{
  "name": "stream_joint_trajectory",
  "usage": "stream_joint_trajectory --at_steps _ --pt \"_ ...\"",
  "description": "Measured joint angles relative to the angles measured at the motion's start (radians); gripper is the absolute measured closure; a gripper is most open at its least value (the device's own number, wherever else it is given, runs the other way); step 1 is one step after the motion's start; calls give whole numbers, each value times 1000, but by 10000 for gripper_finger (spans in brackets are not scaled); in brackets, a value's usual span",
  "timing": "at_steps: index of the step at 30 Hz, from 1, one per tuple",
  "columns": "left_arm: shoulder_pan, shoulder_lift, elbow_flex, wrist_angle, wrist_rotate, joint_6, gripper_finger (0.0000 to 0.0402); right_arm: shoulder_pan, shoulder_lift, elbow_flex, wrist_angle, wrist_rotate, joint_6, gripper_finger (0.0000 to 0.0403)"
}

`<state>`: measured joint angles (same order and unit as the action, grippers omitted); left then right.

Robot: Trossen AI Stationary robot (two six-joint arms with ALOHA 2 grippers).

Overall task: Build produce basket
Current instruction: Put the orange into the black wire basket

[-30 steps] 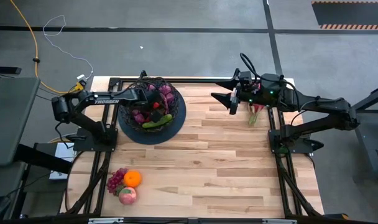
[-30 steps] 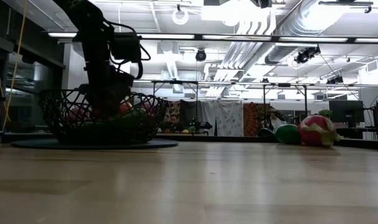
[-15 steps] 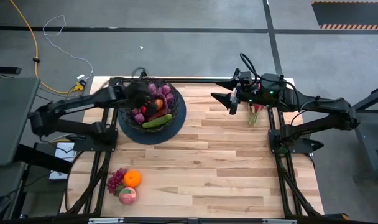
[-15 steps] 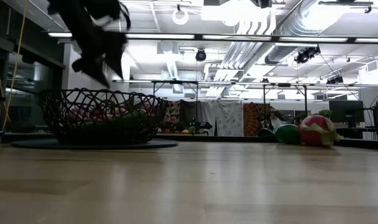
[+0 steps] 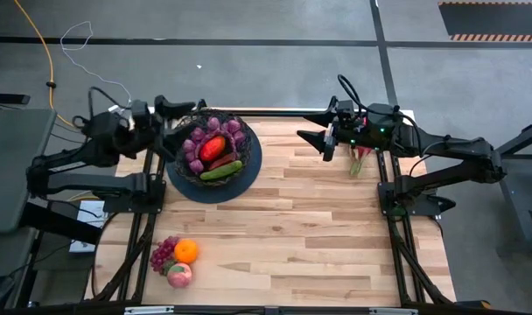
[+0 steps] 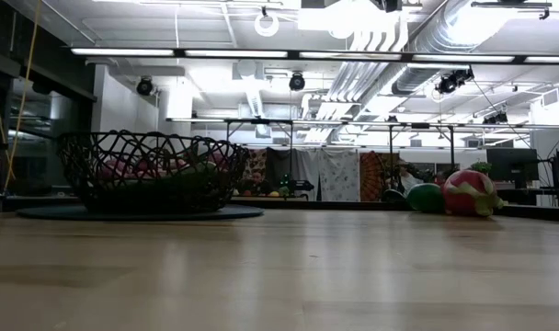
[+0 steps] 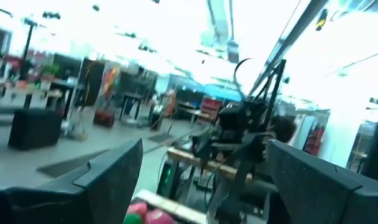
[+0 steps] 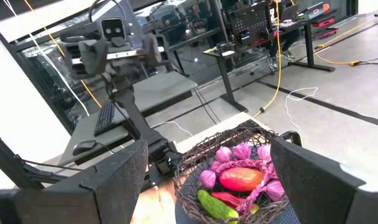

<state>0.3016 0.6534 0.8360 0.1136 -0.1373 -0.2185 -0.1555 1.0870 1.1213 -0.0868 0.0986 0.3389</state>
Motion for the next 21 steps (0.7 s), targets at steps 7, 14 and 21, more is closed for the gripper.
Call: stream_joint_trajectory --at_steps 7,14,21 --pt "-76 -11 0 -16 -3 19 71 0 0 0 0 0 -3 73" --pt "-89 1 0 -14 -3 20 71 0 0 0 0 0 -4 73" --pt "-89 18 17 -90 -83 -151 71 0 0 0 0 0 -3 73"
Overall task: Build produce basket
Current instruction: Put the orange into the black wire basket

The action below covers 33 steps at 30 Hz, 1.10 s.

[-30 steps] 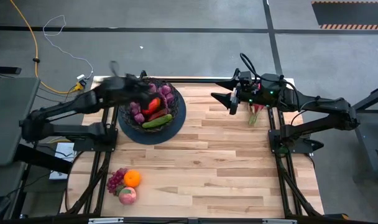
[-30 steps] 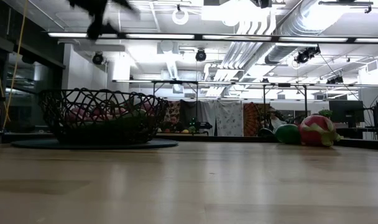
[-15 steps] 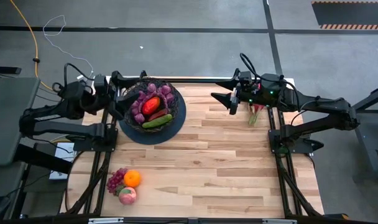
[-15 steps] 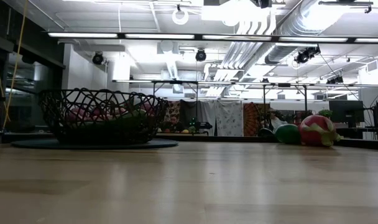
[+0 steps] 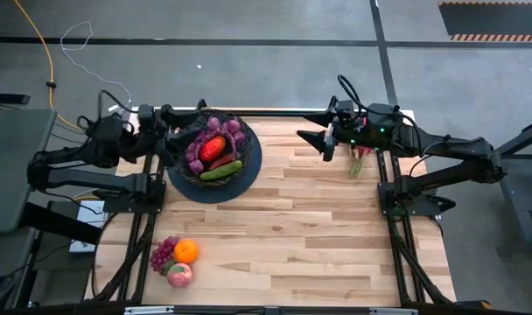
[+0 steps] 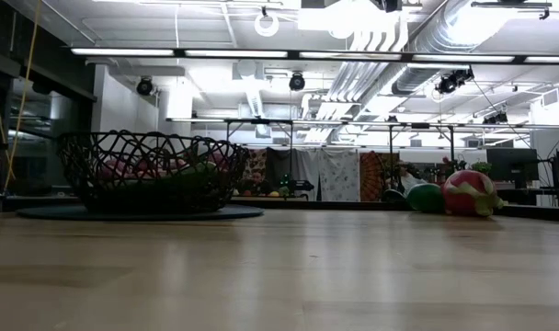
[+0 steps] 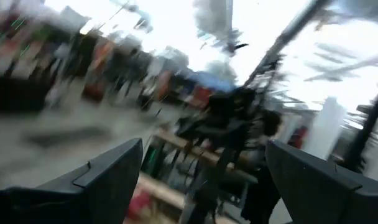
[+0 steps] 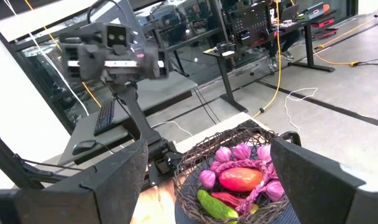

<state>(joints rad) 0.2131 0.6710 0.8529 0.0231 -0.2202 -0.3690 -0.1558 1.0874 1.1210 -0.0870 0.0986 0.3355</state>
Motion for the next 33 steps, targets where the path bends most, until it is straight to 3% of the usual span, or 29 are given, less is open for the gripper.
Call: stream_joint_trajectory --at_steps 5,10,14,21,33 --pt "-18 75 102 -412 -4 -144 71 0 0 0 0 0 0 73" --pt "-100 177 195 -809 67 -389 71 0 0 0 -2 0 0 73" --pt "-212 247 202 -998 93 -540 71 0 0 0 -11 0 0 73" --pt "-415 325 204 -1049 76 -701 71 0 0 0 -73 0 3 73" --pt "-658 388 204 -1107 13 -1018 71 0 0 0 -123 0 -2 73"
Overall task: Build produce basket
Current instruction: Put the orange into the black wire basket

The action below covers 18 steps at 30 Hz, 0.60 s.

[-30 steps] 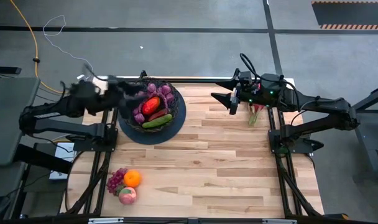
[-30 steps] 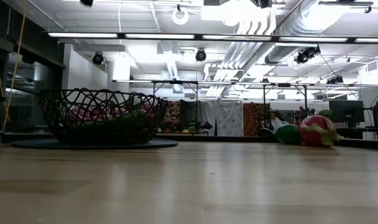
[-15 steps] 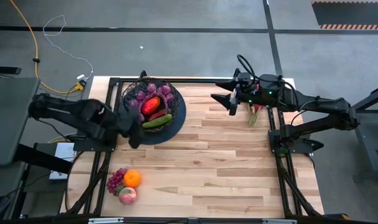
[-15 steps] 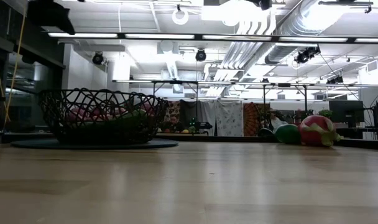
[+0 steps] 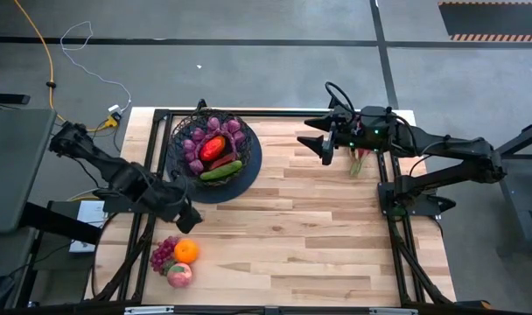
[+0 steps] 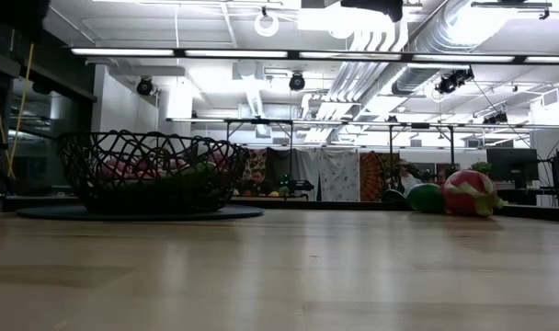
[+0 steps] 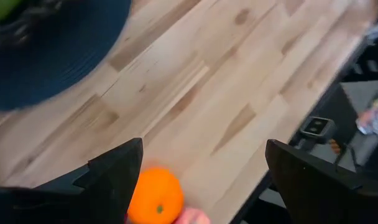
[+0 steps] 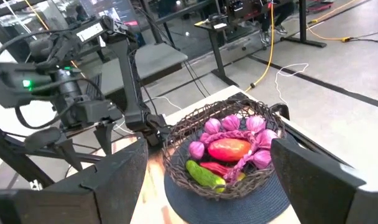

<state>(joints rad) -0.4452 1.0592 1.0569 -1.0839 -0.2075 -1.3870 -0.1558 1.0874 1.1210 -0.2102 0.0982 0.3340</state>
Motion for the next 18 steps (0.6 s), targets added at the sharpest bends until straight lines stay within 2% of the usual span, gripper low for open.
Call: stream_joint_trajectory --at_steps 3,8,18 --pt "-53 14 -1 -40 -21 -92 71 0 0 0 -11 0 -1 73" --pt "-109 84 0 -84 4 -240 71 0 0 0 -50 0 -2 73" --pt "-180 271 -1 -72 102 -313 71 0 0 0 -63 0 1 73"
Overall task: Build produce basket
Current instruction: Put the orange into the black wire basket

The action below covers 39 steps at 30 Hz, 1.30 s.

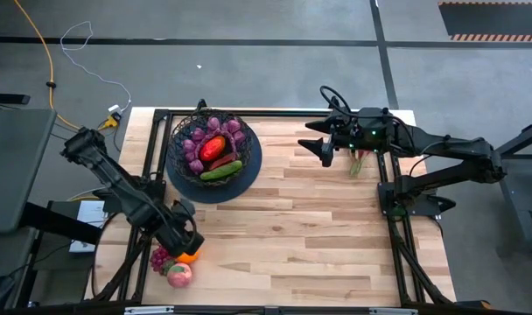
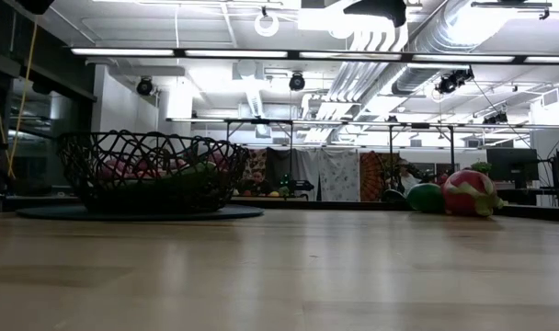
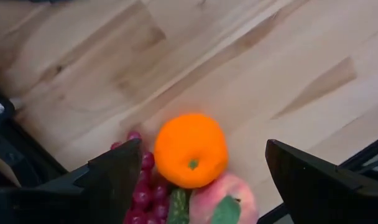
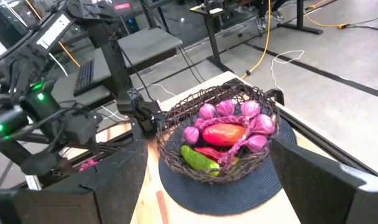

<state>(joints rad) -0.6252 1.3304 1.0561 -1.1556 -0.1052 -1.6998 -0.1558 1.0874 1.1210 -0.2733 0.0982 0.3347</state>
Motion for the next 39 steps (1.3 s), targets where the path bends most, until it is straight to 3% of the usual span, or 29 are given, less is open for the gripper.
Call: stream_joint_trajectory --at_steps 21,35,39 --pt "-101 52 -36 57 15 -96 71 0 0 0 -1 0 57 73" --pt "-81 51 -64 67 14 -22 55 0 0 0 -1 6 76 73" --pt "-72 51 -101 146 57 -24 55 0 0 0 -1 7 74 73"
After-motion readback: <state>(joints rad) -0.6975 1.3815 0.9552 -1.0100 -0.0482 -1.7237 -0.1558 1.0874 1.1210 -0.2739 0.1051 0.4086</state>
